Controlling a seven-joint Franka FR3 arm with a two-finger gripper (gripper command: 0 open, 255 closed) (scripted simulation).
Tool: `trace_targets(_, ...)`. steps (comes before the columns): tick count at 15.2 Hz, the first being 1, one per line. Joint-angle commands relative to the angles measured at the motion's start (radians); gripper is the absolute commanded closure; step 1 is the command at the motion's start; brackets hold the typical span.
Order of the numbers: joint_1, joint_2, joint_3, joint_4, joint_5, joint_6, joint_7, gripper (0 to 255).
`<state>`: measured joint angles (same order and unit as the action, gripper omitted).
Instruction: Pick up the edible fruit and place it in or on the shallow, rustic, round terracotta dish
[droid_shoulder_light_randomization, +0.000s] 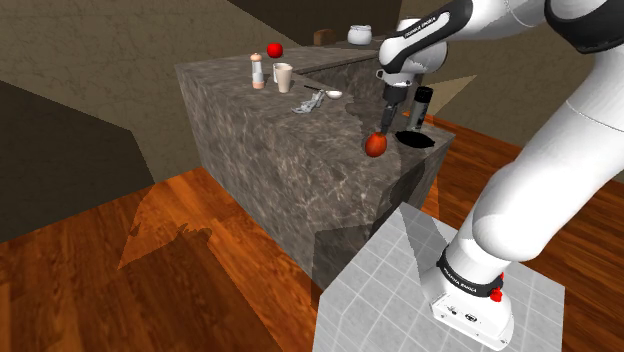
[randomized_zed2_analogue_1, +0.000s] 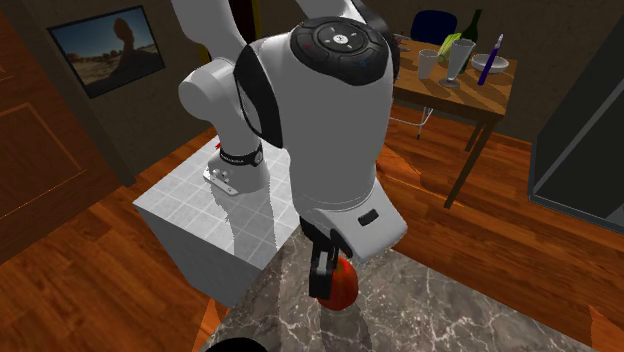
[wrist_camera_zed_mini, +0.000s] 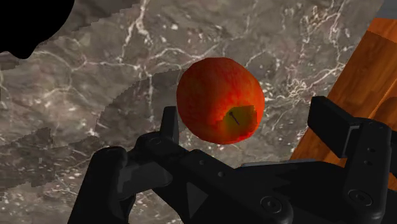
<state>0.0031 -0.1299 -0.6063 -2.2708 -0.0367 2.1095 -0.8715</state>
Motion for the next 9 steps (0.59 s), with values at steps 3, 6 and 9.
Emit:
trace_targets(3,0.001,0.047,-0.011,-0.016,0.027,0.056,-0.033,0)
trace_targets(6,0.003,0.071,-0.014,-0.037,0.043,0.097,-0.045,0)
trace_targets(9,0.003,0.076,-0.014,-0.041,0.047,0.105,-0.048,0)
